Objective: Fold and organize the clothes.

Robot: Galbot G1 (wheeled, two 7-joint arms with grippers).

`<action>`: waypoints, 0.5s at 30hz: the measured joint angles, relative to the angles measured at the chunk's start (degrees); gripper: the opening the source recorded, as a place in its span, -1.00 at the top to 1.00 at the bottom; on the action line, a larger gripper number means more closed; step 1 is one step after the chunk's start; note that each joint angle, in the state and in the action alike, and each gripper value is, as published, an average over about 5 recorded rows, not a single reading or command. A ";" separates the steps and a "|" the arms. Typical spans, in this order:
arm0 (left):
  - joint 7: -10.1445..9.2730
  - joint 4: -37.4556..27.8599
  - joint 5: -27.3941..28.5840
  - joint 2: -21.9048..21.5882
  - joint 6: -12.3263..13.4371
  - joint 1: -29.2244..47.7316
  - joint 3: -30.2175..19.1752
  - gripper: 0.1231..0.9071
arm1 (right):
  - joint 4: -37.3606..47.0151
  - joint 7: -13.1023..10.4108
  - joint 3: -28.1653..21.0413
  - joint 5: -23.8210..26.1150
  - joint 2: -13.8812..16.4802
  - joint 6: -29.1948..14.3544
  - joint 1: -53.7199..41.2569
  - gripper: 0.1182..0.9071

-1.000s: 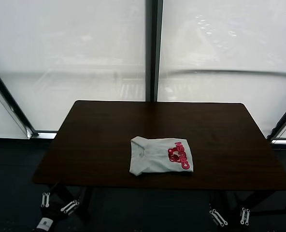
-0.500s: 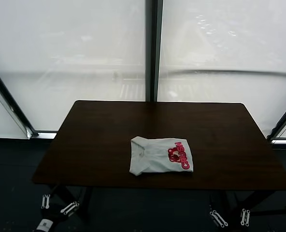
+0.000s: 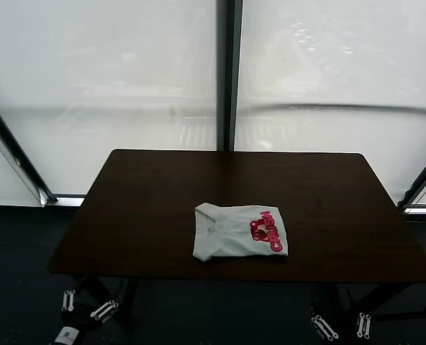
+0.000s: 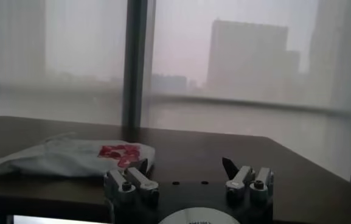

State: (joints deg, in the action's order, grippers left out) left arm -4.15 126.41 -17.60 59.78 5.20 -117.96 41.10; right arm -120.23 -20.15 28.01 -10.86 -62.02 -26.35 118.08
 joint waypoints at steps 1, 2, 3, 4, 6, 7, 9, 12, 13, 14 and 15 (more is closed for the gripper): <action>0.03 -0.01 0.00 -0.01 0.06 0.00 -0.02 -1.00 | -0.04 0.00 -0.01 -0.06 0.00 0.18 0.03 -1.00; 0.06 -0.02 0.00 -0.01 0.11 -0.01 -0.04 -1.00 | -0.08 -0.01 -0.03 -0.10 0.01 0.35 0.06 -1.00; 0.10 -0.02 0.00 -0.02 0.15 -0.01 -0.06 -1.00 | -0.12 -0.01 -0.04 -0.14 0.01 0.47 0.09 -1.00; 0.13 -0.02 0.00 -0.02 0.16 -0.02 -0.08 -1.00 | -0.15 -0.01 -0.04 -0.18 0.02 0.56 0.12 -1.00; 0.18 -0.02 -0.04 -0.03 0.17 -0.03 -0.11 -1.00 | -0.18 -0.02 -0.04 -0.31 0.05 0.68 0.13 -1.00; 0.19 -0.02 -0.09 -0.03 0.17 -0.04 -0.11 -1.00 | -0.19 0.00 -0.03 -0.40 0.08 0.75 0.13 -1.00; 0.24 -0.02 -0.19 -0.04 0.18 -0.08 -0.12 -1.00 | -0.23 0.09 0.00 -0.64 0.15 0.90 0.15 -1.00; 0.34 0.01 -0.31 -0.05 0.20 -0.16 -0.12 -1.00 | -0.33 0.45 0.03 -1.10 0.22 1.09 0.19 -1.00; 0.37 0.02 -0.35 -0.05 0.20 -0.19 -0.12 -1.00 | -0.35 0.57 0.02 -1.26 0.23 1.16 0.20 -1.00; 0.40 0.03 -0.39 -0.05 0.20 -0.20 -0.12 -1.00 | -0.37 0.68 0.02 -1.41 0.24 1.24 0.20 -1.00; 0.41 0.04 -0.44 -0.05 0.20 -0.22 -0.12 -1.00 | -0.39 0.76 0.01 -1.53 0.26 1.33 0.20 -1.00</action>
State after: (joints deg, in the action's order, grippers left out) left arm -3.74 126.45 -18.05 59.73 5.39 -118.18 40.97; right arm -120.62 -19.39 28.02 -12.39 -61.76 -25.02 118.28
